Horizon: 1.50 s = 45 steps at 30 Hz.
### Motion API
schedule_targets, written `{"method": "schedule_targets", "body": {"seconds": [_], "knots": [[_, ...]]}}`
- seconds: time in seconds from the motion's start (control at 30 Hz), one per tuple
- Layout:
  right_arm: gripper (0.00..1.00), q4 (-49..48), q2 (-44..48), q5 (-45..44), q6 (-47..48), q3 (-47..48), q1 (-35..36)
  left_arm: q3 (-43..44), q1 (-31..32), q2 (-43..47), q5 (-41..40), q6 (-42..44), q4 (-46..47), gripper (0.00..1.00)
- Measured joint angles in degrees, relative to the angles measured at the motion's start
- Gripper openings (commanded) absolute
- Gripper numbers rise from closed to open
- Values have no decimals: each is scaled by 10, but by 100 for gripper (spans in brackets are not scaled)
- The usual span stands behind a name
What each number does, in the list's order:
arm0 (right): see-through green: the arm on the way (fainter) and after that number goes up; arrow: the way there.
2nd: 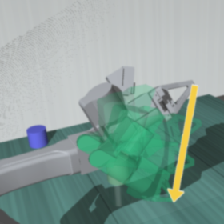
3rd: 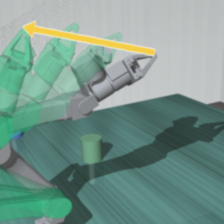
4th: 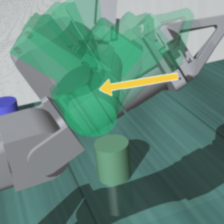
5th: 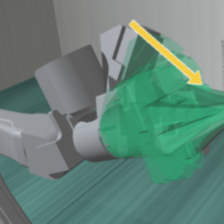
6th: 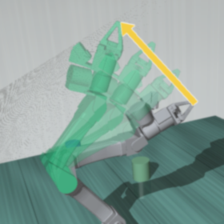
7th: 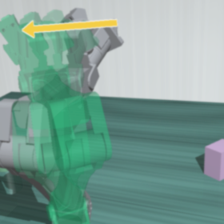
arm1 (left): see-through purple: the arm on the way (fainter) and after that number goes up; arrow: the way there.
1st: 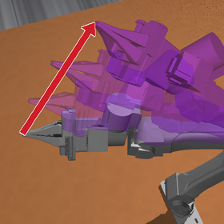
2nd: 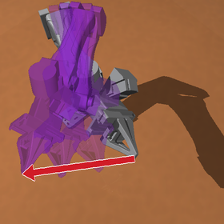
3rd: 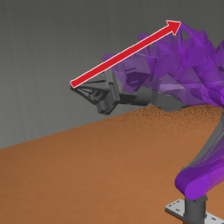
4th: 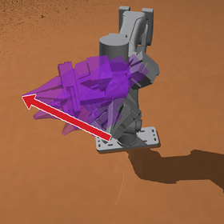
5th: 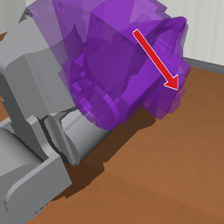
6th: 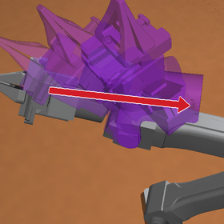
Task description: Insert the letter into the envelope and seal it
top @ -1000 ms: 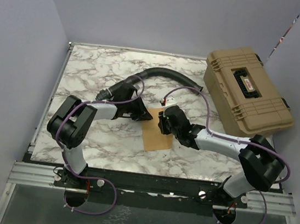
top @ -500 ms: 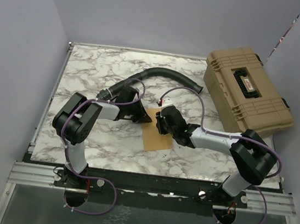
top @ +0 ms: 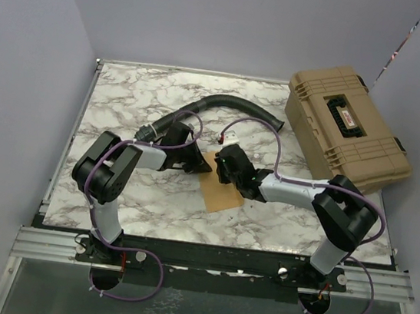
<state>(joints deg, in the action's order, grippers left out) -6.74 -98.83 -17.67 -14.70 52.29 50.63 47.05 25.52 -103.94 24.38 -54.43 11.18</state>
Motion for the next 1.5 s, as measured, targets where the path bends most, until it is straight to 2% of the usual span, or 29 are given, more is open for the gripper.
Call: {"method": "schedule_targets", "body": {"seconds": [0.67, 0.9, 1.23, 1.5], "knots": [[0, 25, 47, 7, 32, -42, 33, -59, -3, 7, -11, -120, 76, 0], [1, 24, 54, 7, 32, -52, 33, -60, -3, 8, -14, -124, 80, 0], [0, 9, -21, -1, 25, 24, 30, -66, -3, 8, -12, -114, 88, 0], [1, 65, 18, 0, 5, 6, 31, -66, -3, 6, -9, -113, 90, 0]]}}
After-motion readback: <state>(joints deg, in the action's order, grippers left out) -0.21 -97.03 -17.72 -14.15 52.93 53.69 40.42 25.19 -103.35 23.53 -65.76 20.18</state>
